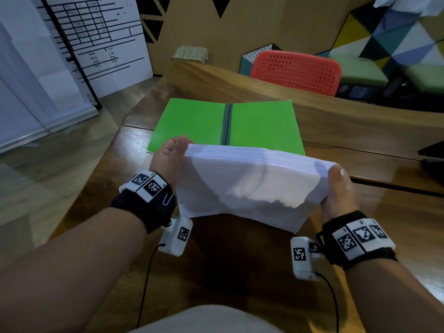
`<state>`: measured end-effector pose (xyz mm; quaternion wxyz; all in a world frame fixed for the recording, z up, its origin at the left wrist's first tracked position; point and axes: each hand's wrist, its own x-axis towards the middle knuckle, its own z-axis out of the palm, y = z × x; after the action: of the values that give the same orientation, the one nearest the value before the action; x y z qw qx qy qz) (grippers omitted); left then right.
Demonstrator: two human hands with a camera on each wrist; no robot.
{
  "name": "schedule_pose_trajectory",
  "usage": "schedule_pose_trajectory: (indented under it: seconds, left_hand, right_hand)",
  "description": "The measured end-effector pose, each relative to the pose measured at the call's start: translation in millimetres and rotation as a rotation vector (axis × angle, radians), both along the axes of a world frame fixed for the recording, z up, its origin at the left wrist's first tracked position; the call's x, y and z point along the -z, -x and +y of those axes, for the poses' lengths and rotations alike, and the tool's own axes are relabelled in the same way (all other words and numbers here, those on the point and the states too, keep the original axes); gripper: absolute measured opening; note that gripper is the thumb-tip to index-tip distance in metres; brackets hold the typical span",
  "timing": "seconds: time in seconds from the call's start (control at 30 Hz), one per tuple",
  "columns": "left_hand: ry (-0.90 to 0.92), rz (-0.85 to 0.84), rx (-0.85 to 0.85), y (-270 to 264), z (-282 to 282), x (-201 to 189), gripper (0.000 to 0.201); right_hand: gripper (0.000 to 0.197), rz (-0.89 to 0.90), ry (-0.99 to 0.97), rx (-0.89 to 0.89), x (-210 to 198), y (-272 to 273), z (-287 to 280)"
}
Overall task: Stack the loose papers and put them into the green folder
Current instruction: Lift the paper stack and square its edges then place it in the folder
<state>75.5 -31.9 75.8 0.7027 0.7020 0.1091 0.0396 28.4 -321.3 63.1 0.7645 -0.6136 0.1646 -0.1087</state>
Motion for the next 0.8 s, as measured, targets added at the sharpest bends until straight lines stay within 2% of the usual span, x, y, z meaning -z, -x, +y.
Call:
schedule_pose_trajectory:
  seconds: [0.03, 0.07, 0.1, 0.17, 0.2, 0.27, 0.37, 0.5, 0.57, 0.6, 0.67, 0.8]
  left_hand:
    - [0.033, -0.009, 0.073, 4, 1, 4, 0.072]
    - [0.067, -0.025, 0.137, 8, 2, 6, 0.082]
    - [0.058, -0.028, 0.168, 10, 3, 10, 0.083]
    - [-0.035, -0.046, 0.155, 13, 0, 11, 0.062]
    - [-0.084, -0.060, 0.124, 14, -2, 6, 0.051]
    - [-0.072, -0.101, 0.073, 13, -4, 0, 0.047]
    - [0.043, -0.095, 0.073, 14, -1, -4, 0.047]
    - [-0.110, 0.056, 0.179, 20, 2, 5, 0.030]
    - [-0.172, 0.090, 0.207, 21, 1, 9, 0.031]
    - [-0.188, 0.095, 0.205, 21, 1, 9, 0.031]
    - [-0.200, 0.113, 0.200, 20, 0, 6, 0.030]
    - [-0.180, 0.139, 0.193, 20, -4, 3, 0.027]
  right_hand:
    - [0.094, -0.001, -0.005, -0.038, 4, 2, -2]
    - [0.091, 0.005, -0.004, -0.058, 9, 4, -2]
    - [0.074, 0.009, 0.027, -0.054, 14, 5, -3]
    - [0.034, 0.016, 0.075, 0.000, 11, 8, 6]
    - [0.029, 0.012, 0.093, 0.032, 8, 9, 9]
    - [0.029, -0.031, 0.085, 0.042, 4, 9, 9]
    - [0.028, -0.050, 0.062, 0.051, -2, 12, 6]
    - [0.030, 0.013, 0.058, 0.023, 10, 21, 6]
    - [0.048, 0.043, 0.054, 0.007, 15, 25, 8]
    - [0.051, 0.058, 0.048, 0.010, 16, 26, 8]
    - [0.032, 0.059, 0.046, 0.020, 17, 26, 8]
    - [0.031, 0.060, 0.036, 0.061, 16, 26, 12]
